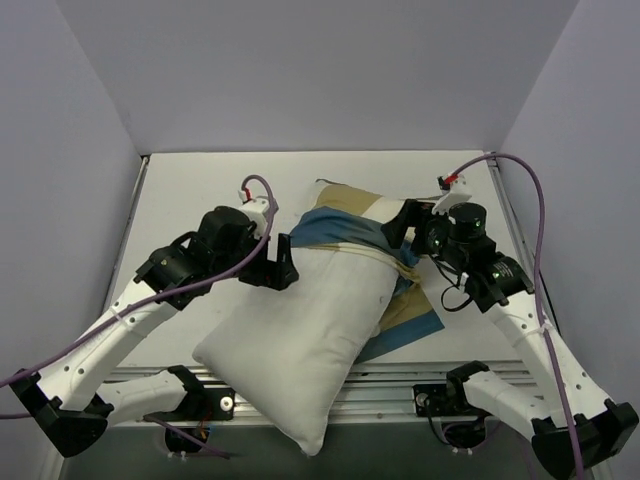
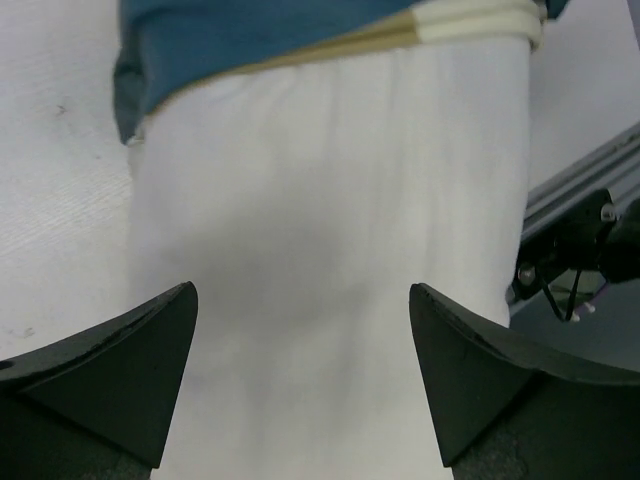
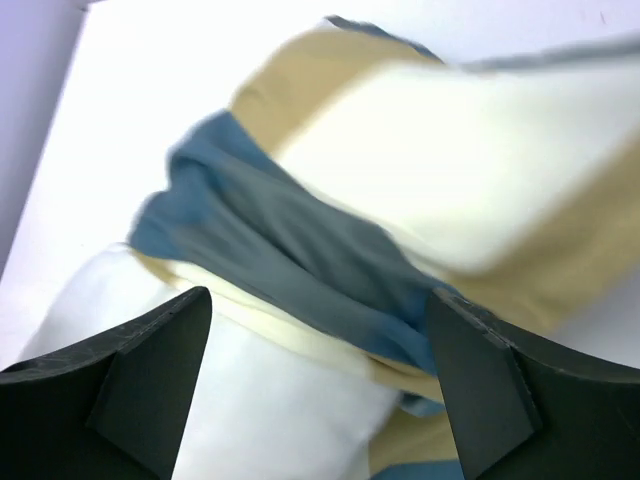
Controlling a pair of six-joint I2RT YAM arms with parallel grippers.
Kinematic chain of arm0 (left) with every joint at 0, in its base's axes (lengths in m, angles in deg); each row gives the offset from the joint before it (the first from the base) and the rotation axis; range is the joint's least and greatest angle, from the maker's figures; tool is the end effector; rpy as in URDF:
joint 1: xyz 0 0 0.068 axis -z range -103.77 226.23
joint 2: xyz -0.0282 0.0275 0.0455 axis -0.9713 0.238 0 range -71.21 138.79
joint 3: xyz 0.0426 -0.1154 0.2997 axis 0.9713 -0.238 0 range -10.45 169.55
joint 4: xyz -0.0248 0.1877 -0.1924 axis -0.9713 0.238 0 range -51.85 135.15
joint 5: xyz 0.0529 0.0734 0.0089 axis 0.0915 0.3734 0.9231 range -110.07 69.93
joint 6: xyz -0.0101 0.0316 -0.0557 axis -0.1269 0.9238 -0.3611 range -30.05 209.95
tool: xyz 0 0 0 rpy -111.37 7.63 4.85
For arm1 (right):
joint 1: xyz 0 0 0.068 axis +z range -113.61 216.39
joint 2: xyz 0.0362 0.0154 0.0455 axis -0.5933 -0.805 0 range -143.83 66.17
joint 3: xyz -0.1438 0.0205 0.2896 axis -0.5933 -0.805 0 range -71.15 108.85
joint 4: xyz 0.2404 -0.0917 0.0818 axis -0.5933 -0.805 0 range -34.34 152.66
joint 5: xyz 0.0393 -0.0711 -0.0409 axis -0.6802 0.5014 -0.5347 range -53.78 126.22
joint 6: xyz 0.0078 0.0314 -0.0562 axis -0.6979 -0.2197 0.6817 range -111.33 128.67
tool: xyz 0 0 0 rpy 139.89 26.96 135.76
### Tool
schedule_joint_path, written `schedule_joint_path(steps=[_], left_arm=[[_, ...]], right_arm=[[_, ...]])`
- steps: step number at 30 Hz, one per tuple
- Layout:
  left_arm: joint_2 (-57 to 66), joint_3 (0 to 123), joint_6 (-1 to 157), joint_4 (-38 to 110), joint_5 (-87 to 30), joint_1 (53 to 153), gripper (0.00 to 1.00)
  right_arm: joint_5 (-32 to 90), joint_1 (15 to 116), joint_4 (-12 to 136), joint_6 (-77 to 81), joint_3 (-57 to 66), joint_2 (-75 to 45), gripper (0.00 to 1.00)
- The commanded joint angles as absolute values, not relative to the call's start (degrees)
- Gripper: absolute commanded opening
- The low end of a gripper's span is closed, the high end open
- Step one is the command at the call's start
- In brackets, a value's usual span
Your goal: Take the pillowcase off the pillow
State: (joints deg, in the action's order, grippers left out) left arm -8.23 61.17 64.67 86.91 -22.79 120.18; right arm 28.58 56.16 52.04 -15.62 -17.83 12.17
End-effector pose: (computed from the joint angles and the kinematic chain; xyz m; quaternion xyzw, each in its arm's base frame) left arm 0.1520 -0.1500 0.4126 0.1569 0.8929 -0.2572 0.3347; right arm 0.1959 0.0775 0.4023 -0.0117 0.7726 0.2851 0.5672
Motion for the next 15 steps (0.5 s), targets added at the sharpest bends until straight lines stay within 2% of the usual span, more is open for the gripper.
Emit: schedule_joint_path(steps=[1,5,9,15], left_arm=[[-8.1,63.1,63.8,83.6,-22.6,115.8,0.94],[-6.8,58.5,63.3,81.6,-22.8,109.3,0.94],[-4.4,54.2,62.2,78.1,-27.3,107.2,0.94],[-1.7,51.5,60.4,69.5,-33.6,107.1,0.94]], right_arm=[[28.0,58.8,50.6,-9.9,-12.5,9.8,0.83],[26.4,63.2,52.0,-6.4,-7.6,1.3,0.85],[32.0,67.2,54.3,-3.1,-5.8,-6.3,0.86],[38.9,64.2,61.9,-6.3,-14.9,-13.5,0.84]])
